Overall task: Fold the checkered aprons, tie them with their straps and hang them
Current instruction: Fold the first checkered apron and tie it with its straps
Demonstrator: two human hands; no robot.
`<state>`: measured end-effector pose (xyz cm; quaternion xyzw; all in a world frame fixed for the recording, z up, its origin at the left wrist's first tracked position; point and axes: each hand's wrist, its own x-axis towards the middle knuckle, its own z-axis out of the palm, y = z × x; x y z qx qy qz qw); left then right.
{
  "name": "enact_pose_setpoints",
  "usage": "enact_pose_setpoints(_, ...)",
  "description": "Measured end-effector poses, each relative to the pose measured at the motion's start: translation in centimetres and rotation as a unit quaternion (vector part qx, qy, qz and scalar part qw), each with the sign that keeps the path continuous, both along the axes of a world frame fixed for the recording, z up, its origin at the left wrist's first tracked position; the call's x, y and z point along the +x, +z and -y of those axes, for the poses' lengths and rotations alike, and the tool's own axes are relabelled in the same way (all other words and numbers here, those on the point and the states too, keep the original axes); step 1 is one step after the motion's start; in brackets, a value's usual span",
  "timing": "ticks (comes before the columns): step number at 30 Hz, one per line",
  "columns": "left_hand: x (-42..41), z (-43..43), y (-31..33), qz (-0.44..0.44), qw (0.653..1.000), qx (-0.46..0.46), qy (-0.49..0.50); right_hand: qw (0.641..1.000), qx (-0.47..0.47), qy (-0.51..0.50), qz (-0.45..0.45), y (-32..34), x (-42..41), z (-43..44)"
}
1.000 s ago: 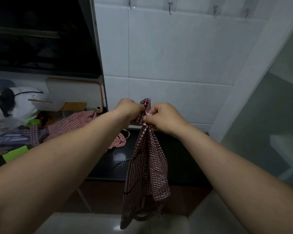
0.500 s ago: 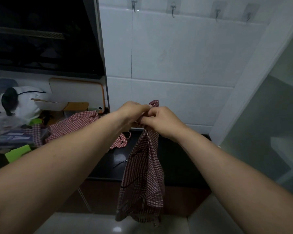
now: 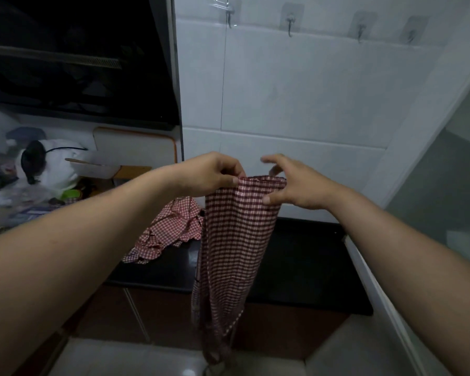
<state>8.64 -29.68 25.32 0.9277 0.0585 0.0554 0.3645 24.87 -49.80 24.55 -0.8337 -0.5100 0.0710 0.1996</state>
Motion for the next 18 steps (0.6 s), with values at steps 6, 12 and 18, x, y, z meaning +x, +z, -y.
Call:
enact_pose_setpoints(6, -0.6, -2.1, 0.1, 0.048, 0.990, 0.130, 0.031, 0.999, 0.031, 0.014, -0.013, 0.3, 0.8, -0.4)
enact_pose_setpoints(12, -0.2, -1.6, -0.9, 0.070, 0.983, 0.170, 0.013, 0.993, -0.070, 0.028, 0.087, 1.2, -0.5, -1.6)
enact_pose_setpoints(18, 0.4, -0.9, -0.9, 0.131, 0.988, 0.061, 0.048, 0.990, -0.057, 0.052, 0.116, 2.1, -2.2, -3.5)
